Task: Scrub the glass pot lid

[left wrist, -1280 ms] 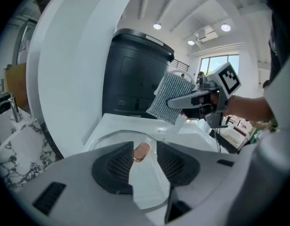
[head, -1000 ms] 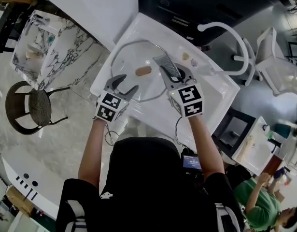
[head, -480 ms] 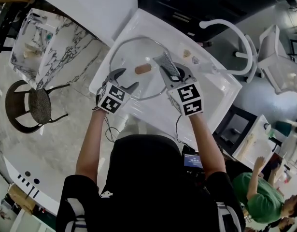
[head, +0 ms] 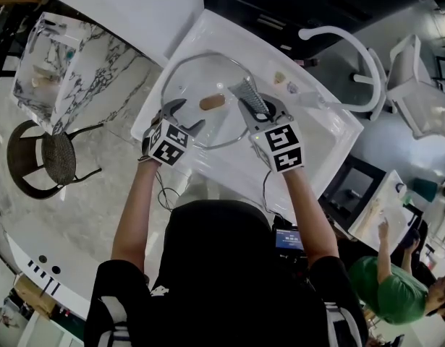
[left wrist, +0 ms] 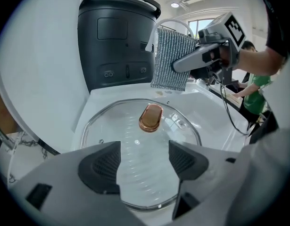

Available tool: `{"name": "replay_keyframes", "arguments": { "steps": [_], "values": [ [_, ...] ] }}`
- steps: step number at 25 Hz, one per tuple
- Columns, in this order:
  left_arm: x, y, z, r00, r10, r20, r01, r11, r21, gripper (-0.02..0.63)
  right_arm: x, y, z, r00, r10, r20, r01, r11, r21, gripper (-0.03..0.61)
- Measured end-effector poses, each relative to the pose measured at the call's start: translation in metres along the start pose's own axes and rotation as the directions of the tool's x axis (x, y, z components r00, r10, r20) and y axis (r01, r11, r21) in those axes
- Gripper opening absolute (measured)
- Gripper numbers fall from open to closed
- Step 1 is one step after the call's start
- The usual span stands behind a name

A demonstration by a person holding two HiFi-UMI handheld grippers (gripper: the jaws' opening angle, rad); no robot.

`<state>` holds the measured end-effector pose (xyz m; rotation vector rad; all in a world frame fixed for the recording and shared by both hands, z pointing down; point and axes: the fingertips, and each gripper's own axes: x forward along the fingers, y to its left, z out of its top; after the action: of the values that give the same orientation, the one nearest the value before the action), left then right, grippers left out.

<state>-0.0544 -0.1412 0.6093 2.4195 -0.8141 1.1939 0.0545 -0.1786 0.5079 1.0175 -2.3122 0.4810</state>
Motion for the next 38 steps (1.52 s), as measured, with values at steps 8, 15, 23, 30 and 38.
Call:
{"name": "replay_keyframes", "arguments": {
  "steps": [8, 15, 23, 30, 38],
  "values": [
    [0.009, 0.000, -0.008, 0.999, -0.001, -0.048, 0.003, 0.999, 0.040, 0.288, 0.002, -0.001, -0.008, 1.000, 0.005, -0.012, -0.005, 1.000, 0.010, 0.069],
    [0.009, 0.001, -0.008, 0.998, -0.010, -0.056, 0.012, 0.999, 0.039, 0.288, 0.004, 0.000, -0.015, 1.000, 0.010, -0.024, -0.009, 1.000, 0.015, 0.069],
    [0.010, 0.001, -0.009, 0.997, -0.011, -0.076, 0.014, 0.999, 0.035, 0.290, 0.008, -0.007, -0.026, 0.998, 0.002, -0.069, -0.004, 0.999, -0.041, 0.069],
    [0.011, 0.000, -0.009, 0.996, -0.014, -0.089, 0.017, 0.999, 0.038, 0.293, 0.017, -0.021, -0.035, 0.988, -0.022, -0.150, -0.006, 0.983, -0.182, 0.069],
    [0.011, 0.000, -0.009, 0.997, -0.007, -0.079, 0.010, 0.999, 0.035, 0.295, 0.033, -0.028, -0.039, 0.980, -0.034, -0.195, -0.022, 0.960, -0.278, 0.069]
  ]
}}
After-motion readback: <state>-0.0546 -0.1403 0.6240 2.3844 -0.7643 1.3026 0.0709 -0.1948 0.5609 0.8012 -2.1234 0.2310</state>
